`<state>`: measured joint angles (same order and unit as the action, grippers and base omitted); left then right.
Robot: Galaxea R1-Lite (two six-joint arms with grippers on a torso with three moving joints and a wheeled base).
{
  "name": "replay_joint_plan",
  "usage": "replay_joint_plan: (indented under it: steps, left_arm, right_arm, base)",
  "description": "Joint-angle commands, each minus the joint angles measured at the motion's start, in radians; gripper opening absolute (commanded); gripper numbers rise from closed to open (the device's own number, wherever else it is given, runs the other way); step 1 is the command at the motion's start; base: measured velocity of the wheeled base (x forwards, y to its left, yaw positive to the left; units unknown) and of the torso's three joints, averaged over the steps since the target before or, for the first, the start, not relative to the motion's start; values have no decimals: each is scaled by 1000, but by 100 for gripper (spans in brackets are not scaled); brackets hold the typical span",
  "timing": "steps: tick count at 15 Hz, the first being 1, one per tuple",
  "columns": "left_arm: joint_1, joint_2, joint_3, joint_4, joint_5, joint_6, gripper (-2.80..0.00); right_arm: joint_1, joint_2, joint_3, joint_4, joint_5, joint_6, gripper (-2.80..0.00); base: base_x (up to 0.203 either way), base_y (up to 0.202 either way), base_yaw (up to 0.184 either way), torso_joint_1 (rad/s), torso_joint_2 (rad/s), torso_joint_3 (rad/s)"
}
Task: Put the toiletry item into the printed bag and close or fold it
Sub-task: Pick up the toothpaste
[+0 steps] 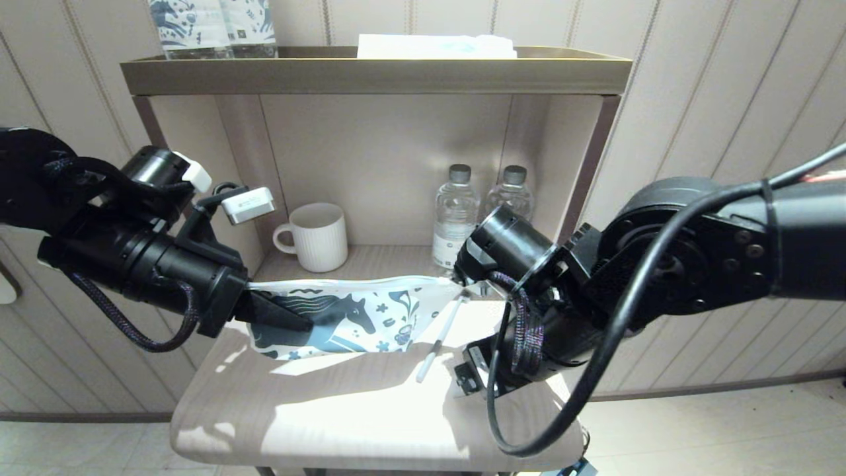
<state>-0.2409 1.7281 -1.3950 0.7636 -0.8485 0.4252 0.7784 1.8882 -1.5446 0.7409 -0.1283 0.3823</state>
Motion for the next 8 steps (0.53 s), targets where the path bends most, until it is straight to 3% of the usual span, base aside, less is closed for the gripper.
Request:
replay_joint_plan:
  steps: [1, 8]
  left_arm:
    - [0, 5, 10, -4, -4, 2, -280]
    - [0, 8, 11, -4, -19, 2, -280]
  right_arm:
    - [-14, 20, -12, 5, -1, 10, 0]
    - [-25, 25, -43, 5, -7, 70, 0]
  base:
    - [0, 0, 0, 0, 0, 0]
    - [0, 0, 0, 0, 0, 0]
